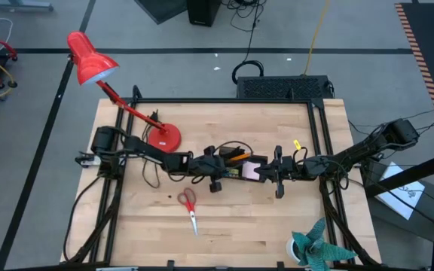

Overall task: Pick and place office supplies into organizer
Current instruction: Put the green binder clip into the black desk organizer

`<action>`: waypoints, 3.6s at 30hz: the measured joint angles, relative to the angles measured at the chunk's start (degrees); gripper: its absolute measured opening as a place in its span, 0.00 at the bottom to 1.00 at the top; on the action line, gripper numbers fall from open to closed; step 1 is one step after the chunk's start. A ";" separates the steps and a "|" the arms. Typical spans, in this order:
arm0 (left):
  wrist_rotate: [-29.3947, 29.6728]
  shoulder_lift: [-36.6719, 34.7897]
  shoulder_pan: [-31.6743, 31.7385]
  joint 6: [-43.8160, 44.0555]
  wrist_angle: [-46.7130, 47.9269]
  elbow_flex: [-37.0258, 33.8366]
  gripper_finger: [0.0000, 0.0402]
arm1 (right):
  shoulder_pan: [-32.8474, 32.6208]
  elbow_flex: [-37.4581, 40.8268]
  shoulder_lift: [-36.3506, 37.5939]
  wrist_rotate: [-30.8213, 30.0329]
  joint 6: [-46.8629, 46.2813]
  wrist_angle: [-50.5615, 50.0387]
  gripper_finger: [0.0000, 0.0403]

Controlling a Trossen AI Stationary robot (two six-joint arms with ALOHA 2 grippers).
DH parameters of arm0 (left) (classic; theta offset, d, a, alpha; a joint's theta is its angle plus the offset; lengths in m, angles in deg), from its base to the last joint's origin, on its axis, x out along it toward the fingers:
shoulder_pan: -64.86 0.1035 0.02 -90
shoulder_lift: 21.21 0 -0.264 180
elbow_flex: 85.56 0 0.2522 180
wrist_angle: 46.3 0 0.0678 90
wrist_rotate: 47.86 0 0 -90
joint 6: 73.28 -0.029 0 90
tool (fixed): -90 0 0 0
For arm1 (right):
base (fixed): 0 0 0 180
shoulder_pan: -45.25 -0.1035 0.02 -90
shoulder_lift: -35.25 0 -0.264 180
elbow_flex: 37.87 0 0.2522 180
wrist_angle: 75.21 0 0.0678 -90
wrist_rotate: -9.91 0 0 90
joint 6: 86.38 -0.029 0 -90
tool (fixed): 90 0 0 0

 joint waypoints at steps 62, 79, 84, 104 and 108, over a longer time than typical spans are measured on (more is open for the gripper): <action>-2.65 -2.11 -8.23 12.95 3.86 2.95 0.44 | 0.00 0.02 -0.02 3.02 -0.04 0.30 0.01; 12.99 9.76 -13.33 19.33 11.52 13.91 0.42 | 0.00 0.02 0.01 3.04 -0.04 0.87 0.01; 14.35 11.65 -13.10 22.00 15.03 15.09 0.49 | 0.00 0.02 0.01 3.04 -0.20 0.27 0.01; 9.81 12.02 -12.47 18.60 13.51 14.67 0.34 | 0.00 0.02 0.01 3.08 -0.09 0.00 0.01; 8.70 12.00 -12.50 13.03 13.73 14.69 0.31 | -0.02 0.02 0.01 3.08 -0.22 0.01 0.01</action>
